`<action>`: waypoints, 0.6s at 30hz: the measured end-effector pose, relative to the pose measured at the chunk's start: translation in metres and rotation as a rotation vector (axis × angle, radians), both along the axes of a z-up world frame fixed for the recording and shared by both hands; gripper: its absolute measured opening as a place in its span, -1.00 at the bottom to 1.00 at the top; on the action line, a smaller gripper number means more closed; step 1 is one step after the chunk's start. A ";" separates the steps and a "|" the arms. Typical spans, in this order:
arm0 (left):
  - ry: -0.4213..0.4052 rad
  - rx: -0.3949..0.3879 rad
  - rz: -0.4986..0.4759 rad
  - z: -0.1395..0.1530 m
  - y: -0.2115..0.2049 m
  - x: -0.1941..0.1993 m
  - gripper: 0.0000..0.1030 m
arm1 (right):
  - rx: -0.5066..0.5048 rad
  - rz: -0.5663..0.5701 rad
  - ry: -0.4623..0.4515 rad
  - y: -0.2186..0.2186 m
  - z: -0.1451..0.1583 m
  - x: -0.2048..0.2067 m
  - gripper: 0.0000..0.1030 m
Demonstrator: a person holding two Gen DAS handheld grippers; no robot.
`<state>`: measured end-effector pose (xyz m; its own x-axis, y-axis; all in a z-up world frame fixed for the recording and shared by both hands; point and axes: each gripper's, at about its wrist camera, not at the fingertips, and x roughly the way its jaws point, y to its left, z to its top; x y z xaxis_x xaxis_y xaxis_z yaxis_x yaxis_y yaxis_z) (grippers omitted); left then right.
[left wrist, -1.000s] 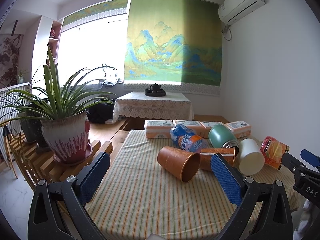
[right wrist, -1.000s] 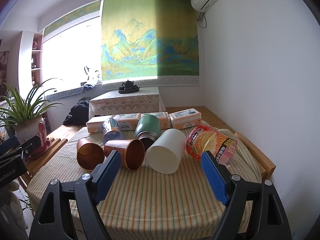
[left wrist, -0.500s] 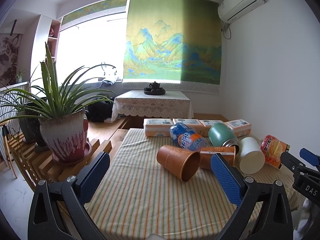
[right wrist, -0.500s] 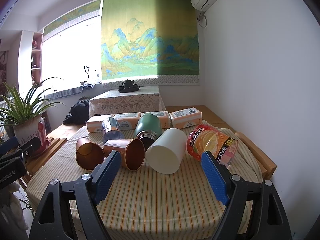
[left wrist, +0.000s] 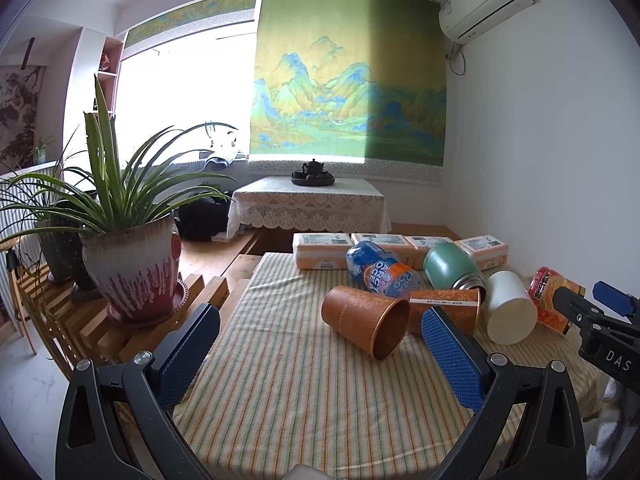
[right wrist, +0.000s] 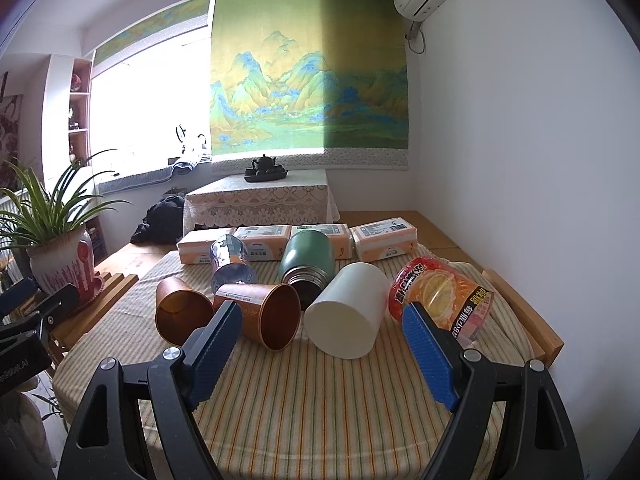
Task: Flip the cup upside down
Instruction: 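Reach the right tool to the lying blue drink bottle and close on it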
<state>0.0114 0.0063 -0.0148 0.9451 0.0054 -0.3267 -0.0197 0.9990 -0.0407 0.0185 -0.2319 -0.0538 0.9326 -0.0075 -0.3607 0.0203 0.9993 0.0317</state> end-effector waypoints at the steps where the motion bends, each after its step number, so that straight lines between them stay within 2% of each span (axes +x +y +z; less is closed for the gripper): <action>1: 0.002 0.000 0.003 0.000 0.001 0.000 0.99 | -0.002 0.007 0.000 0.002 0.001 0.002 0.54; 8: 0.011 -0.003 0.024 -0.001 0.011 0.004 0.99 | -0.001 0.083 0.038 0.016 0.010 0.030 0.54; 18: 0.056 0.005 0.044 -0.003 0.033 0.016 0.99 | -0.041 0.226 0.185 0.042 0.021 0.099 0.54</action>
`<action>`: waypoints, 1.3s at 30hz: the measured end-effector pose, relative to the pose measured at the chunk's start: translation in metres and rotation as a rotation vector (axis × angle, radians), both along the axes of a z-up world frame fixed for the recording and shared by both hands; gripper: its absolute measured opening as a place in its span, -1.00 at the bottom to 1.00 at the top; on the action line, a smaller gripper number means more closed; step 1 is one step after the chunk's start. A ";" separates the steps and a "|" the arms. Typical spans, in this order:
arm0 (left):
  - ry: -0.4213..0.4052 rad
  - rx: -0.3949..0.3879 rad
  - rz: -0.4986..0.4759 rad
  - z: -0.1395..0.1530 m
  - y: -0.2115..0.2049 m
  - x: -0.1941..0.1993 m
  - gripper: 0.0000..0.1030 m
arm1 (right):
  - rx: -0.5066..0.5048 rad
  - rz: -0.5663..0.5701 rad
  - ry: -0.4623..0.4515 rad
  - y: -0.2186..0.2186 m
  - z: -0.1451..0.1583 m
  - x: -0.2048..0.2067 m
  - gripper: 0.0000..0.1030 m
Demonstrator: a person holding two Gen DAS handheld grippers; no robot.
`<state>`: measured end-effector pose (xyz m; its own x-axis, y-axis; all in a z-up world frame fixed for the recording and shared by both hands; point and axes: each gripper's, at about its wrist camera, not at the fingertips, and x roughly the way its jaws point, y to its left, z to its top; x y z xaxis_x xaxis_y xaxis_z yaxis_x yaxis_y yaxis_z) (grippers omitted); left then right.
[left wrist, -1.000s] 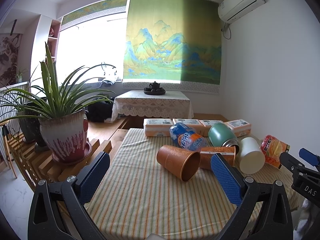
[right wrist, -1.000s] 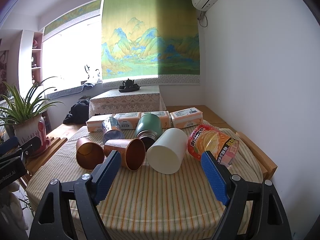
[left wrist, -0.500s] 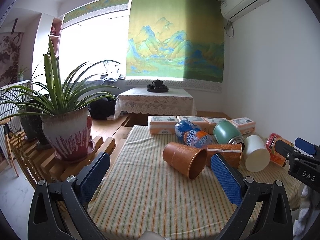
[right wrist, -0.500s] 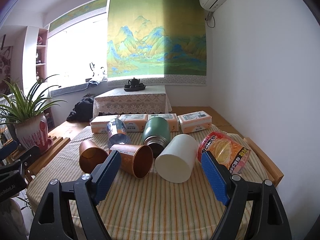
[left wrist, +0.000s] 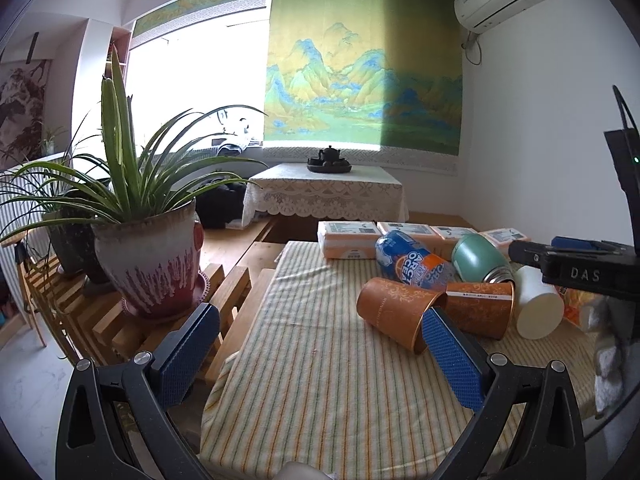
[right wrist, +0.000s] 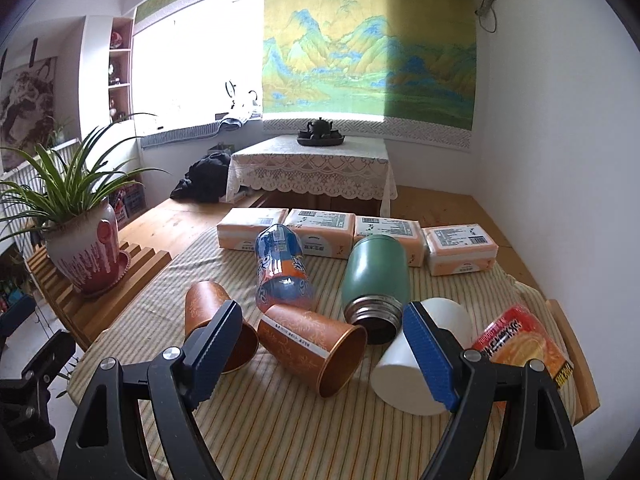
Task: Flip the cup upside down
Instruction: 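Reach the right tool to the lying blue drink bottle and close on it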
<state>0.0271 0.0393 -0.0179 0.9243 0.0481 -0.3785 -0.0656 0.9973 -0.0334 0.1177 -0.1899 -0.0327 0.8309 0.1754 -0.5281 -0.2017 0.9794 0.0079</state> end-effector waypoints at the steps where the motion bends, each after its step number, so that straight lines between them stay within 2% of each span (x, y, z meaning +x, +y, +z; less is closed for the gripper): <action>1: 0.001 0.004 0.005 0.000 0.002 0.001 0.99 | 0.002 0.022 0.024 0.002 0.003 0.010 0.54; 5: 0.008 -0.004 0.021 -0.001 0.009 0.002 0.99 | -0.027 0.085 0.128 0.015 0.013 0.053 0.54; 9: 0.018 -0.010 0.037 -0.006 0.018 0.004 0.99 | -0.077 0.117 0.242 0.038 0.009 0.101 0.54; 14: 0.032 -0.025 0.071 -0.014 0.036 0.008 0.99 | -0.154 0.146 0.386 0.068 -0.014 0.149 0.54; 18: 0.042 -0.034 0.093 -0.019 0.050 0.011 0.99 | -0.215 0.135 0.462 0.083 -0.036 0.177 0.53; 23: 0.051 -0.040 0.116 -0.024 0.064 0.015 0.99 | -0.240 0.133 0.547 0.087 -0.054 0.202 0.52; 25: 0.054 -0.046 0.128 -0.026 0.070 0.016 0.99 | -0.254 0.139 0.569 0.089 -0.059 0.206 0.44; 29: 0.059 -0.059 0.145 -0.028 0.079 0.019 0.99 | -0.264 0.155 0.606 0.091 -0.065 0.211 0.13; 34: 0.056 -0.059 0.150 -0.028 0.082 0.018 0.99 | -0.282 0.152 0.587 0.094 -0.063 0.211 0.07; 39: 0.050 -0.059 0.151 -0.025 0.082 0.013 0.99 | -0.312 0.168 0.523 0.102 -0.048 0.202 0.04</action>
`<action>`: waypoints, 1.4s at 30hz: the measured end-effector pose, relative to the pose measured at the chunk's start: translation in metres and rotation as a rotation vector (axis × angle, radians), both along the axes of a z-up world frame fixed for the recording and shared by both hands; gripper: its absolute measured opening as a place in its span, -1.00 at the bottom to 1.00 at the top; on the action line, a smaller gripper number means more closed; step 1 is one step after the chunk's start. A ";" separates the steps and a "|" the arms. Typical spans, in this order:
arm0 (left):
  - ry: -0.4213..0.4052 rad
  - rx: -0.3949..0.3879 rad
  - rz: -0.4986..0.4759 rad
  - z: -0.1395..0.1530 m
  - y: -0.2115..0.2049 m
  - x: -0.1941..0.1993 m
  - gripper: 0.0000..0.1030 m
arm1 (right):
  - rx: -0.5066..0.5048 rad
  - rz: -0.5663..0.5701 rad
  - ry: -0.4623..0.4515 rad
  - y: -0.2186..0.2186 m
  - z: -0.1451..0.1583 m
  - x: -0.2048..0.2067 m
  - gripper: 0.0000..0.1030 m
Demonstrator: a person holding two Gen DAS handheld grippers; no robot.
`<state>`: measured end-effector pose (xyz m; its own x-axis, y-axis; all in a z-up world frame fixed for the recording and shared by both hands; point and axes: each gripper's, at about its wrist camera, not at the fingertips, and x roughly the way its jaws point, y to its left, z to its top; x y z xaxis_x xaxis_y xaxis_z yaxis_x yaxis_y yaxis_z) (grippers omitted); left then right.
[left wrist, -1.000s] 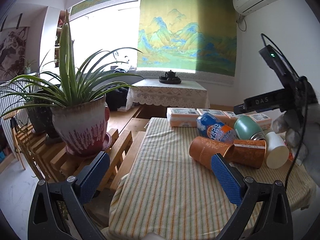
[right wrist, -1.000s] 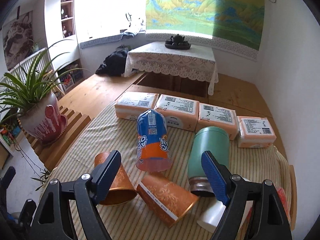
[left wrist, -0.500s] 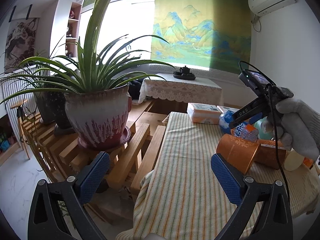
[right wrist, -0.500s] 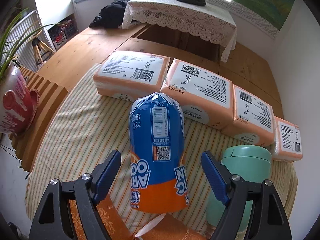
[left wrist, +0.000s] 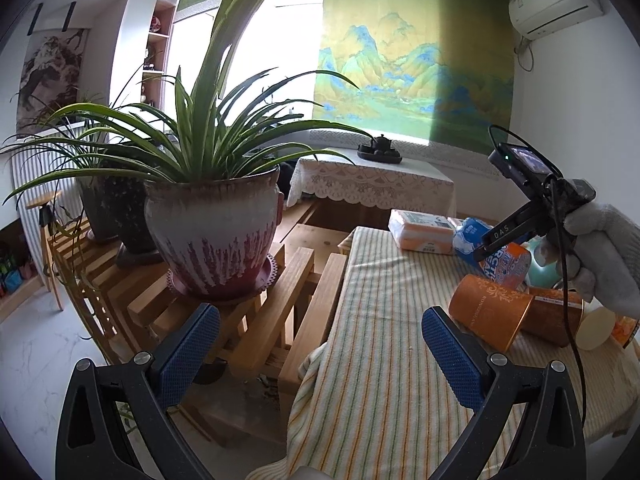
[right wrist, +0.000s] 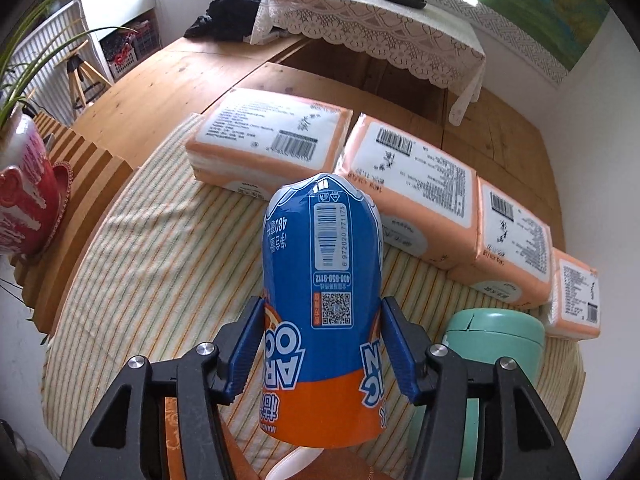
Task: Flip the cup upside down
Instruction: 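Reach the right tool to the lying blue drink bottle and close on it, then lift the blue bottle with the right tool toward the left tool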
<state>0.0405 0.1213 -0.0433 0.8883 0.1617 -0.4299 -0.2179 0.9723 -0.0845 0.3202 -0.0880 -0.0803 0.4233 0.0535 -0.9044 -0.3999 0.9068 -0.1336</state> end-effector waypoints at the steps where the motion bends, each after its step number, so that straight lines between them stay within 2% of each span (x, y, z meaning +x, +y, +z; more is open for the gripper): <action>1: -0.002 0.000 0.001 0.001 0.000 -0.001 0.99 | 0.000 0.008 -0.017 0.002 0.005 -0.003 0.04; 4: -0.007 0.003 0.004 0.004 -0.001 -0.006 0.99 | 0.008 0.027 -0.040 0.004 0.017 -0.008 0.04; 9: -0.017 0.010 0.001 0.013 -0.004 -0.015 0.99 | 0.008 0.091 -0.120 0.000 0.055 -0.036 0.03; 14: -0.014 -0.005 -0.021 0.021 -0.009 -0.023 0.99 | 0.004 0.218 -0.162 -0.019 0.089 -0.093 0.03; 17: 0.013 -0.023 -0.044 0.025 -0.014 -0.025 0.99 | -0.016 0.275 -0.172 -0.033 0.093 -0.132 0.04; 23: 0.067 -0.020 -0.087 0.030 -0.033 -0.026 0.99 | -0.051 0.375 -0.131 -0.057 0.065 -0.205 0.04; 26: 0.117 -0.091 -0.136 0.029 -0.039 -0.021 0.99 | -0.063 0.411 -0.109 -0.064 0.041 -0.223 0.04; 29: 0.169 -0.159 -0.156 0.026 -0.045 -0.014 0.99 | -0.054 0.438 -0.078 -0.066 0.023 -0.225 0.04; 34: 0.205 -0.193 -0.168 0.023 -0.061 -0.008 0.99 | -0.075 0.492 -0.080 -0.062 -0.001 -0.225 0.06; 38: 0.253 -0.232 -0.210 0.018 -0.075 0.001 0.99 | -0.072 0.511 -0.091 -0.059 -0.007 -0.221 0.11; 42: 0.278 -0.274 -0.209 0.012 -0.080 0.008 0.99 | -0.068 0.511 -0.100 -0.057 -0.009 -0.220 0.12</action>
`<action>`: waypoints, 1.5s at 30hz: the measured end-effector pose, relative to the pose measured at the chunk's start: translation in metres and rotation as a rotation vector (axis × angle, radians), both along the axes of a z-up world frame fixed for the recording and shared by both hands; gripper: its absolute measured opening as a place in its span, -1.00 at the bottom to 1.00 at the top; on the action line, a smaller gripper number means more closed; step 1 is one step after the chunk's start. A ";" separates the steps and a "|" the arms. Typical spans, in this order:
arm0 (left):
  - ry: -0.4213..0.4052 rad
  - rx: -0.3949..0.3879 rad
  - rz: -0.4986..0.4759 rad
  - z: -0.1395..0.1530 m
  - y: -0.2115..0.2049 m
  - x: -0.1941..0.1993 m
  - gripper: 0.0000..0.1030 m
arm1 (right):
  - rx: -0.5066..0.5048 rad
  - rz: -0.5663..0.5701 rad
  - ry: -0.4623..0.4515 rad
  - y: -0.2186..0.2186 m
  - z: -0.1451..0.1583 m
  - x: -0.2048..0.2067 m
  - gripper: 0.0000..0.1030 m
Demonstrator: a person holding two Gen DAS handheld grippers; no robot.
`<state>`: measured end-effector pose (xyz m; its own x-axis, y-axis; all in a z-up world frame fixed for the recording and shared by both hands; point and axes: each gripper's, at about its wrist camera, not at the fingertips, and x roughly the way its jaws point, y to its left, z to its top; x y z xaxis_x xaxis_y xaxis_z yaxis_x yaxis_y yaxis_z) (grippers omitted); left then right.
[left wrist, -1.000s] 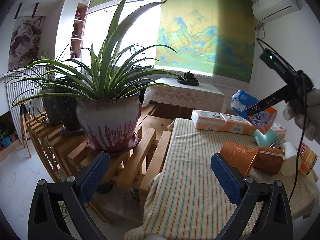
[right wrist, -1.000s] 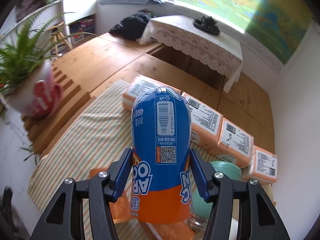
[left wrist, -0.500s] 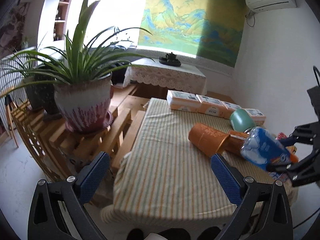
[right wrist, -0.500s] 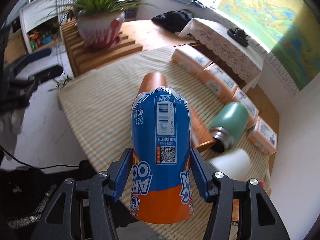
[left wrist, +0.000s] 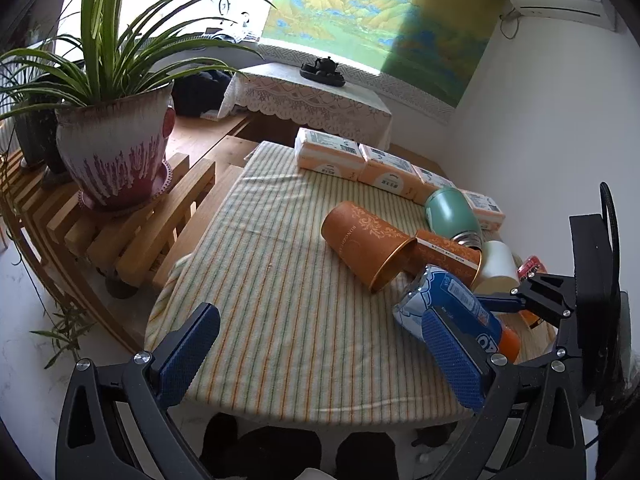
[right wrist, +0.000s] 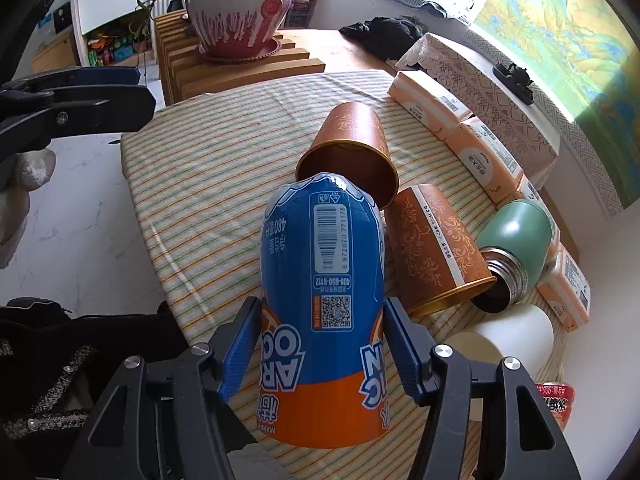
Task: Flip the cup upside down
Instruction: 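Lift the blue bottle with the right tool toward the left tool, then close the left tool on the bottle while the right tool releases it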
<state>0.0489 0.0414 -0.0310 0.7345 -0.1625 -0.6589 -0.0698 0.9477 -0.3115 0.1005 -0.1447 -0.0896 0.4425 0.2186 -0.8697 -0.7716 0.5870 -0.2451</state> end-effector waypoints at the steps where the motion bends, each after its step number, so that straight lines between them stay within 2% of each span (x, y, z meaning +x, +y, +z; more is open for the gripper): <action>1: 0.011 -0.015 -0.003 -0.002 0.001 0.003 0.99 | 0.009 -0.001 0.004 0.000 0.000 0.000 0.13; 5: 0.035 -0.028 -0.011 -0.005 -0.003 0.007 0.99 | 0.051 0.012 -0.004 -0.003 0.004 -0.001 0.49; 7: 0.043 -0.033 -0.012 -0.006 -0.005 0.008 0.99 | 0.052 0.000 -0.031 -0.004 0.009 -0.002 0.49; 10: 0.068 -0.039 -0.032 -0.006 -0.013 0.011 0.99 | 0.114 -0.018 -0.036 -0.015 0.023 -0.006 0.49; 15: 0.114 -0.062 -0.089 -0.007 -0.040 0.020 0.99 | 0.279 -0.135 -0.087 -0.072 0.050 -0.026 0.49; 19: 0.154 -0.059 -0.112 -0.006 -0.071 0.035 0.99 | 0.374 -0.275 -0.109 -0.124 0.054 -0.043 0.49; 22: 0.212 -0.096 -0.115 -0.012 -0.091 0.049 0.99 | 0.398 -0.347 -0.138 -0.149 0.053 -0.055 0.49; 26: 0.299 -0.139 -0.086 -0.027 -0.106 0.064 0.98 | 0.453 -0.406 -0.122 -0.171 0.052 -0.064 0.49; 29: 0.350 -0.172 -0.056 -0.039 -0.110 0.072 0.97 | 0.477 -0.421 -0.136 -0.182 0.052 -0.071 0.49; 33: 0.372 -0.189 -0.032 -0.045 -0.118 0.079 0.97 | 0.499 -0.428 -0.147 -0.193 0.047 -0.076 0.49; 40: 0.426 -0.276 0.045 -0.067 -0.111 0.090 0.88 | 0.484 -0.429 -0.174 -0.201 0.037 -0.080 0.49; 45: 0.400 -0.294 0.032 -0.067 -0.116 0.093 0.61 | 0.498 -0.441 -0.171 -0.207 0.034 -0.079 0.49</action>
